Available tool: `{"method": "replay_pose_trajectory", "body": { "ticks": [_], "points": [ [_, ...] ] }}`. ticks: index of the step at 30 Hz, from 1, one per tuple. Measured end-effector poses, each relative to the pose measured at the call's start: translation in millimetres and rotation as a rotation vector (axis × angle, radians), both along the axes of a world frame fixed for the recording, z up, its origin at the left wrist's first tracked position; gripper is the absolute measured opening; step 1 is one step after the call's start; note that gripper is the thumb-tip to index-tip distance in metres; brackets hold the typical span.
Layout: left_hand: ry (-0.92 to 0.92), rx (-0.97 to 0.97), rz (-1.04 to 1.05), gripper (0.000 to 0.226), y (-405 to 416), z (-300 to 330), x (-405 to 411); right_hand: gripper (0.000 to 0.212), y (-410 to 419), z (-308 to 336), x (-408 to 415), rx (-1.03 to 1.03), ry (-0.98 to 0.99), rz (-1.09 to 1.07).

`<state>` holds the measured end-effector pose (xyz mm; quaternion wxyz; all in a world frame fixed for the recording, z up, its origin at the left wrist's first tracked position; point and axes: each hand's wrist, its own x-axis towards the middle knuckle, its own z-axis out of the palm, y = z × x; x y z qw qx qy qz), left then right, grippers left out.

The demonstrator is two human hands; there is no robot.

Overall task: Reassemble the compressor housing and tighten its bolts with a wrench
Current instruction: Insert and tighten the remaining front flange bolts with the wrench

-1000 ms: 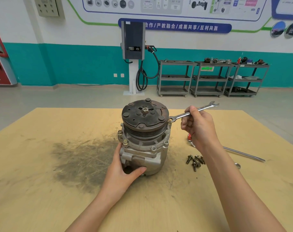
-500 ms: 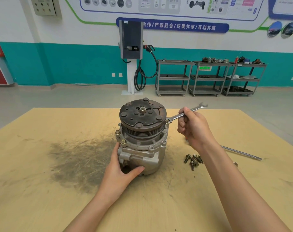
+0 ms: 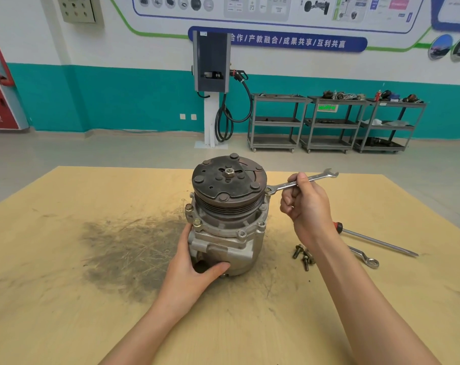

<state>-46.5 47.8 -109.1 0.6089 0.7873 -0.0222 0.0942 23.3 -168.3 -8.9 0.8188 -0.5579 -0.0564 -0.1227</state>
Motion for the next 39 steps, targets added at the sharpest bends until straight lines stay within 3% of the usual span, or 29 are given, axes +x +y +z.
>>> {"method": "replay_pose_trajectory", "body": {
  "ticks": [14,26,31,39],
  "points": [
    [0.014,-0.026,-0.008,0.116,0.1,1.1,0.8,0.029,-3.8,17.8,11.2,-0.023,0.143,0.136],
    [0.022,-0.027,-0.006,0.117,-0.6,4.8,-2.4,0.040,9.3,6.0,8.7,0.132,-0.028,-0.104],
    [0.022,-0.025,-0.006,0.114,-0.4,5.9,-2.9,0.040,15.6,1.4,10.1,0.189,-0.014,-0.195],
    [0.030,-0.022,-0.008,0.116,-1.5,7.1,-3.9,0.032,2.1,9.0,7.9,0.088,0.036,0.072]
  ]
}}
